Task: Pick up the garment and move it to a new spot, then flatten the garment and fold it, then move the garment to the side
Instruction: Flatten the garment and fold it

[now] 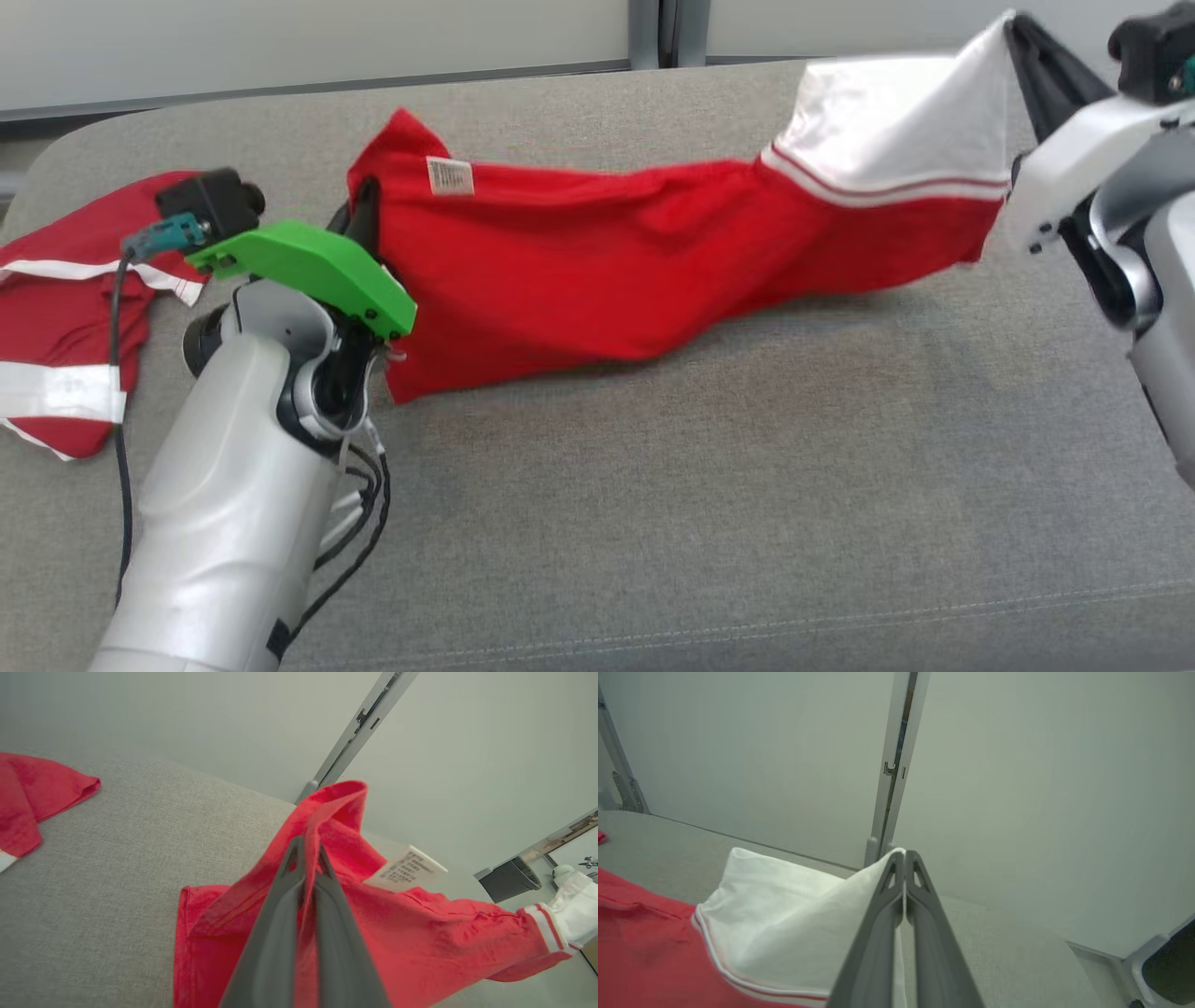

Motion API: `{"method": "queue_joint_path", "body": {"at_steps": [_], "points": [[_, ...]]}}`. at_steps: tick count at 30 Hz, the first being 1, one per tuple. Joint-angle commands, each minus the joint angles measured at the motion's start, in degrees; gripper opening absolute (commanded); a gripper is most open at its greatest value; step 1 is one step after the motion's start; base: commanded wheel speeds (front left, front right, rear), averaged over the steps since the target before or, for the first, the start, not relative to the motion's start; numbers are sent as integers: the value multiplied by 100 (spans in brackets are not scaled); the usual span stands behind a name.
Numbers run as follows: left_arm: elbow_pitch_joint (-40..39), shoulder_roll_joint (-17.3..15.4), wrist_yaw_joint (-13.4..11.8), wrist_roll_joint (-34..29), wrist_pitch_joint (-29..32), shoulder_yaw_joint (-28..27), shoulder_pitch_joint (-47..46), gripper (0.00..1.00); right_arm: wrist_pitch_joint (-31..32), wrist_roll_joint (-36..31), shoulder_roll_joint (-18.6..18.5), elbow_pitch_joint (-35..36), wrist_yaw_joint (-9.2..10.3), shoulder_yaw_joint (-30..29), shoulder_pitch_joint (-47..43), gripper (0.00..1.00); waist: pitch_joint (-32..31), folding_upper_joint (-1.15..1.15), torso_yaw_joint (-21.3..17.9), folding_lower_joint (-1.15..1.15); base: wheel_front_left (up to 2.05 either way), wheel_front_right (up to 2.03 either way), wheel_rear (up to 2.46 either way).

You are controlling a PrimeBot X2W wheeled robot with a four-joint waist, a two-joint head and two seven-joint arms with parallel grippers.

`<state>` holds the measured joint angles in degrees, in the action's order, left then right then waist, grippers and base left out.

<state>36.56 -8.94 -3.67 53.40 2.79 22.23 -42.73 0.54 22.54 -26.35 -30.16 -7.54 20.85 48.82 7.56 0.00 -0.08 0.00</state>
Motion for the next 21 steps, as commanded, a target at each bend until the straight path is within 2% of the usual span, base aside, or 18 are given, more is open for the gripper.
{"method": "queue_joint_path", "body": {"at_steps": [1, 4, 8, 16, 17, 18, 19, 20, 21], "points": [[-49, -19, -48, -24, 36, 31, 114, 0, 40, 61, -23, 49, 10, 15, -123, 0, -11, 0, 17, 0, 0, 0, 0], [-213, -126, -151, -10, 409, 181, 520, 0, 445, 314, -292, 312, 10, 141, -629, 0, -34, 0, 62, 0, 0, 0, 0], [-497, -200, -302, 40, 803, 341, 940, 0, 791, 552, -462, 583, 10, 245, -1148, 0, -19, 0, 127, 0, 0, 0, 0], [-771, -224, -624, 98, 1308, 570, 1435, 0, 1078, 687, -395, 778, 10, 532, -1602, 0, 94, 0, 183, 0, 0, 0, 0], [-764, -244, -654, 65, 1314, 596, 1470, 26, 1091, 687, -378, 755, 10, 576, -1624, 0, 104, 0, 186, 0, 0, 0, 0], [-766, -249, -689, 47, 1292, 592, 1494, 100, 1091, 632, -379, 742, 10, 634, -1625, 0, 111, 0, 190, 0, 0, 0, 0], [-759, -252, -708, 42, 1275, 587, 1520, 100, 1044, 586, -382, 725, 10, 655, -1618, 69, 115, 0, 192, 0, 0, 0, 0], [-756, -271, -727, 12, 1251, 598, 1536, 100, 1015, 570, -361, 681, 10, 659, -1619, 100, 114, 0, 194, 0, 0, 0, 0], [-755, -280, -737, -6, 1227, 599, 1555, 100, 961, 542, -342, 658, 10, 659, -1615, 100, 108, 0, 198, 0, 0, 0, 0]]}}
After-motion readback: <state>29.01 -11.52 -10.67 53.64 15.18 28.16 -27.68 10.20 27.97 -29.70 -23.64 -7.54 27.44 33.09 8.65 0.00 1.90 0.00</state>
